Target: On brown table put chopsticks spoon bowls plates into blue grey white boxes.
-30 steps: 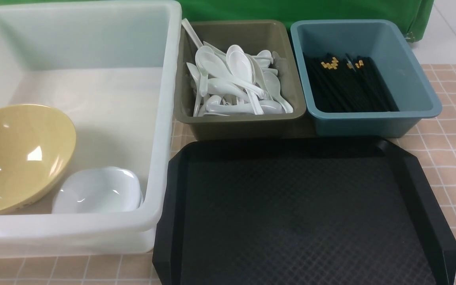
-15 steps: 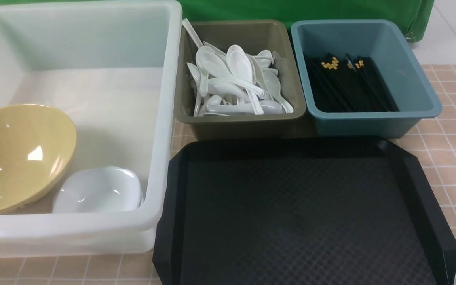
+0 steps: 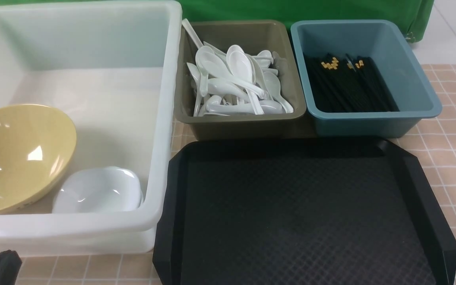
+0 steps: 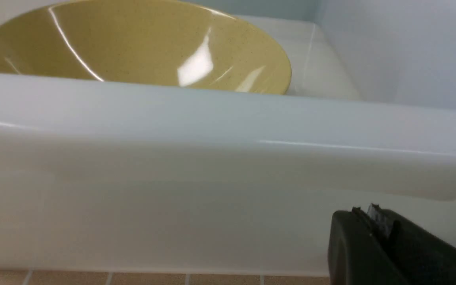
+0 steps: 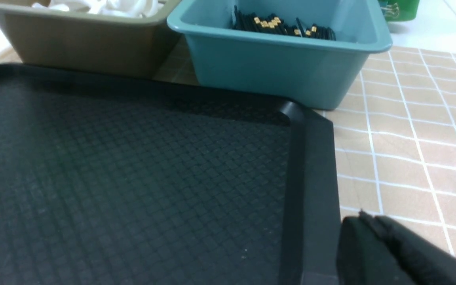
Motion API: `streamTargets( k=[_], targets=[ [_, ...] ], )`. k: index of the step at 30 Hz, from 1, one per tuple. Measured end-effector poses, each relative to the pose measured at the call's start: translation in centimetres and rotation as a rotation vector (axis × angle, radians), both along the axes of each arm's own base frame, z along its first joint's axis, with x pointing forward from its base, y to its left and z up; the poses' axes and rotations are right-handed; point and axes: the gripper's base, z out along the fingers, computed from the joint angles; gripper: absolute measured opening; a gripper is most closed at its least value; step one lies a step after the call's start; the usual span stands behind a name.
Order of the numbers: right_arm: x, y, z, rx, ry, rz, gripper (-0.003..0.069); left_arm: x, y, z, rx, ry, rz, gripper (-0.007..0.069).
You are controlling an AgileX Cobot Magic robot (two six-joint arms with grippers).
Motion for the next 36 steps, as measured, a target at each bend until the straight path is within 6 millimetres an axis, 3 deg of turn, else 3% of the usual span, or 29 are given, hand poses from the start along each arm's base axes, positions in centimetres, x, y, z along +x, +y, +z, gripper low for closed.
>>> streamTargets(
  k=[36],
  targets=[
    [0.00,0.00,0.00,0.001,0.000,0.000,0.0083,0.00,-0.22,0.02,-0.007,-0.002,-0.024,0.0004]
  ],
)
